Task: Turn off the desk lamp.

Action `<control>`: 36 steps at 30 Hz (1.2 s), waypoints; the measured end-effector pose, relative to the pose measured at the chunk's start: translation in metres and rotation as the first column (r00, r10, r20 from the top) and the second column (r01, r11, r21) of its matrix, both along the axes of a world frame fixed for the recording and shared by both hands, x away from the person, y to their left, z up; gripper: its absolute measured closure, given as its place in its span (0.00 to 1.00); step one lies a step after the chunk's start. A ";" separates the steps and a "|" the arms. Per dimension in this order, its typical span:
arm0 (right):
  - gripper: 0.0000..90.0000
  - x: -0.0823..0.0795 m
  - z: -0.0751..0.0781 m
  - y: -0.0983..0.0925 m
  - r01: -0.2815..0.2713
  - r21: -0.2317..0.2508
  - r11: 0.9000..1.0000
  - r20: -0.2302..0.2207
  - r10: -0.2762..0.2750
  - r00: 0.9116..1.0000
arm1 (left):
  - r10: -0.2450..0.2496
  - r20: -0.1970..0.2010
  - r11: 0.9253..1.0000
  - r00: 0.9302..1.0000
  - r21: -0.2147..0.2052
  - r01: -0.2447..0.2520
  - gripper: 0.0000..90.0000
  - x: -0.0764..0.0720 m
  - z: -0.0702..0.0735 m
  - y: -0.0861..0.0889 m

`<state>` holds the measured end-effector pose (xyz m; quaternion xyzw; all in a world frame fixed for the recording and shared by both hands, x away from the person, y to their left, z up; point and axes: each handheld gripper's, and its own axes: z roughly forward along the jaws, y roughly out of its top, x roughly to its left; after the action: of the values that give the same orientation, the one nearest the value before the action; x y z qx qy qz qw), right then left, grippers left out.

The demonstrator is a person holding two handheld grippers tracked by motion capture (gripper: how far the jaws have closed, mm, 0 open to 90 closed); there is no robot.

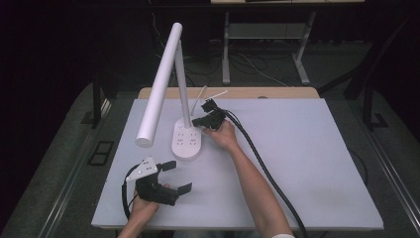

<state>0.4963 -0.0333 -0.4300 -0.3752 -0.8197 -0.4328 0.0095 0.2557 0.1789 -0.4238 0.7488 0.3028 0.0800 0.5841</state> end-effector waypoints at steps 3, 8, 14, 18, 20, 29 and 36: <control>1.00 0.000 0.000 0.000 -0.002 -0.002 1.000 -0.010 0.002 1.000 | 0.001 -0.001 1.000 1.000 0.001 -0.001 0.00 0.000 0.000 0.000; 1.00 -0.001 -0.002 -0.001 0.005 0.009 1.000 -0.001 -0.005 1.000 | 0.003 -0.002 1.000 1.000 -0.002 -0.003 0.00 0.000 0.000 0.000; 1.00 -0.003 0.001 0.001 0.005 -0.015 1.000 0.012 -0.005 1.000 | 0.004 -0.001 1.000 1.000 -0.005 -0.004 0.00 0.000 0.000 0.001; 1.00 -0.004 0.001 0.000 0.008 -0.005 1.000 0.014 -0.008 1.000 | 0.008 -0.002 1.000 1.000 -0.004 -0.008 0.00 0.000 0.000 0.002; 1.00 -0.004 0.002 -0.001 0.008 -0.009 1.000 0.015 -0.008 1.000 | 0.008 -0.001 1.000 1.000 -0.006 -0.008 0.00 0.000 0.000 0.002; 1.00 -0.007 0.014 -0.011 0.004 -0.013 1.000 0.040 -0.003 0.999 | 0.006 -0.001 1.000 1.000 -0.006 -0.006 0.00 0.001 0.000 0.002; 1.00 -0.017 0.033 -0.027 -0.009 -0.001 1.000 0.056 0.009 0.998 | 0.005 -0.002 1.000 1.000 -0.005 -0.005 0.00 0.001 0.000 0.000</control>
<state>0.4790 -0.0608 -0.3969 -0.3590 -0.8216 -0.4426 -0.0118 0.2565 0.1794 -0.4242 0.7465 0.3055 0.0802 0.5856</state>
